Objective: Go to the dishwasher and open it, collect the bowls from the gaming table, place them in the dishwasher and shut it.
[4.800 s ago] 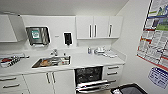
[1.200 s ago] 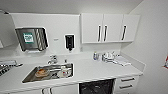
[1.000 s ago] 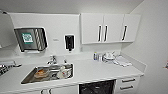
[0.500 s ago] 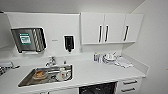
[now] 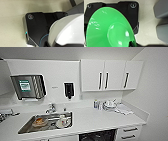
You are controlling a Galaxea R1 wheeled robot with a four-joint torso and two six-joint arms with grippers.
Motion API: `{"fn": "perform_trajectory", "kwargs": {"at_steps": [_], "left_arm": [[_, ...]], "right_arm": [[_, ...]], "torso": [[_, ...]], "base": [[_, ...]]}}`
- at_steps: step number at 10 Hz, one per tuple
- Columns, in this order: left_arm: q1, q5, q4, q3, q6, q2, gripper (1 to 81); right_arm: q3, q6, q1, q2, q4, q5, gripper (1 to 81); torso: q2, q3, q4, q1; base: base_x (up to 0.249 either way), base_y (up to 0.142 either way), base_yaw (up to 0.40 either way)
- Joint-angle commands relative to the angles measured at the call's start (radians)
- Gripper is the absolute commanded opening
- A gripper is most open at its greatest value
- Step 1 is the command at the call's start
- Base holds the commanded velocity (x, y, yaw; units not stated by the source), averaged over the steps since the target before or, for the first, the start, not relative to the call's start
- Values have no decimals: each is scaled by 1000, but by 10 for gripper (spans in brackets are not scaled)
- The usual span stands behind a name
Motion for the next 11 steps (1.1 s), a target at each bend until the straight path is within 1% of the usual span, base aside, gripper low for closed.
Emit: {"fn": "perform_trajectory", "kwargs": {"at_steps": [1,2,4,5,6,7,8,9,11], "left_arm": [[-50,-1,-11,-10,1,-28,10],[-52,-11,-31,-9,1,-33,10],[-52,-124,-74,-10,-2,-61,10],[-53,-152,-93,-10,-1,-76,10],[-58,-194,-102,-10,-4,-99,10],[-67,-285,-100,-10,-10,-122,10],[-80,-347,-99,-10,-22,-146,10],[-87,-357,-96,-10,-46,-168,10],[-101,-373,-99,-10,-64,-192,10]], "right_arm": [[7,6,42,-17,7,-34,10],[7,7,42,-18,7,-33,10],[7,7,40,-20,6,-31,10],[7,6,40,-21,4,-31,10],[7,6,42,-24,1,-33,10],[5,6,45,-24,1,-33,10],[5,6,46,-24,1,-33,10],[7,6,46,-24,1,-33,10],[7,6,46,-24,3,-31,10]], "torso": [[0,0,0,0],[0,0,0,0],[0,0,0,0],[0,-63,0,0],[0,-97,0,0],[0,-109,0,0],[0,-135,0,-1],[0,-165,0,-1],[0,-233,0,0]], "base": [[0,0,0],[0,0,0],[0,0,0],[0,0,0],[0,0,0],[0,0,0],[0,0,0],[0,0,0],[0,0,0]]}}
